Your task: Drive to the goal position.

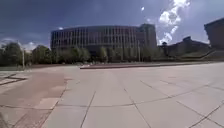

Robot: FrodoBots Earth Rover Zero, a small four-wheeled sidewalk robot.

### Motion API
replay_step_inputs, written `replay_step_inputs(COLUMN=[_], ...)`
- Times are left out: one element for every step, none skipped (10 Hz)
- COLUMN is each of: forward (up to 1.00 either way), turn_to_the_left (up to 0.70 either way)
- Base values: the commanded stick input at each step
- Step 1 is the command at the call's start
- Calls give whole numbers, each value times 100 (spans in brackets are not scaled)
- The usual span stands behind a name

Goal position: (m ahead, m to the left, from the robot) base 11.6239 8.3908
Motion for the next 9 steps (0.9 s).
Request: replay_step_inputs(forward=[85, 85, 85, 85, 85, 85, 85, 85, 85], turn_to_the_left=[1, 1, 1, 1, 1, 9, 18, 24, 30])
